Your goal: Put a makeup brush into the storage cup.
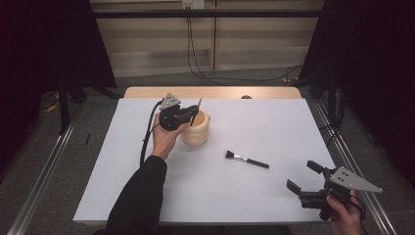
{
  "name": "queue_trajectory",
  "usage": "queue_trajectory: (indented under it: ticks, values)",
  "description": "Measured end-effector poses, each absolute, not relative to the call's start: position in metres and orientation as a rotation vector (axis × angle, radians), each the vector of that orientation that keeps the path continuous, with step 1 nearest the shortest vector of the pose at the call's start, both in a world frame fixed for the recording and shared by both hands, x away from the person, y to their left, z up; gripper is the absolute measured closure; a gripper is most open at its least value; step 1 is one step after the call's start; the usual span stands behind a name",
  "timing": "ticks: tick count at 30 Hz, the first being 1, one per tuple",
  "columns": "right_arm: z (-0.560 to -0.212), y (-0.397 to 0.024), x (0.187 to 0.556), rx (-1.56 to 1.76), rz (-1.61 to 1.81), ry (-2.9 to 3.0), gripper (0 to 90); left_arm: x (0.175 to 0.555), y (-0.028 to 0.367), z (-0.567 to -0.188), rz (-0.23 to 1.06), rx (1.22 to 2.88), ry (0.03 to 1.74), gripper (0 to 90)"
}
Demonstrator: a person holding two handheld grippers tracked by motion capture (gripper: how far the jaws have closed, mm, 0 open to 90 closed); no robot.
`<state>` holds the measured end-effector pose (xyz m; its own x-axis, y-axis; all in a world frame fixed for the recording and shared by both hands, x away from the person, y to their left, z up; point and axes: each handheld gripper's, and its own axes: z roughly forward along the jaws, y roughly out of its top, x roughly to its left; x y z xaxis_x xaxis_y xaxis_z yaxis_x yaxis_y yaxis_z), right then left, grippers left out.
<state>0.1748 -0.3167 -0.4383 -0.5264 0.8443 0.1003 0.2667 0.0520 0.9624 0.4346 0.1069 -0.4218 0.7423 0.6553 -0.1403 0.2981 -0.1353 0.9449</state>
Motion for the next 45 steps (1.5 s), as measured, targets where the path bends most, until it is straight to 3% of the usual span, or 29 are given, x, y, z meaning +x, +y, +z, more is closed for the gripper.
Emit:
queue_trajectory:
  ticks: [19, 28, 36, 38, 39, 42, 45]
  values:
    - [-0.438, -0.317, 0.175, 1.121, 1.493, 1.825, 0.0, 0.436, 0.105, -0.425, 0.382, 1.750, 0.755, 82.8]
    - [-0.439, -0.317, 0.175, 1.097, 1.489, 1.845, 0.0, 0.435, 0.105, -0.428, 0.370, 1.773, 0.767, 76.6]
    - [-0.438, -0.317, 0.176, 1.100, 1.489, 1.842, 0.0, 0.430, 0.105, -0.428, 0.369, 1.758, 0.749, 60.4]
    - [-0.438, -0.316, 0.175, 1.097, 1.490, 1.848, 0.0, 0.428, 0.107, -0.427, 0.370, 1.760, 0.760, 53.1]
    - [-0.439, -0.316, 0.175, 1.100, 1.490, 1.841, 0.0, 0.426, 0.109, -0.425, 0.361, 1.746, 0.787, 44.0]
    - [-0.438, -0.316, 0.175, 1.102, 1.489, 1.844, 0.0, 0.423, 0.111, -0.423, 0.362, 1.750, 0.795, 37.5]
    - [-0.438, -0.315, 0.175, 1.103, 1.492, 1.842, 0.0, 0.418, 0.114, -0.418, 0.367, 1.755, 0.805, 23.5]
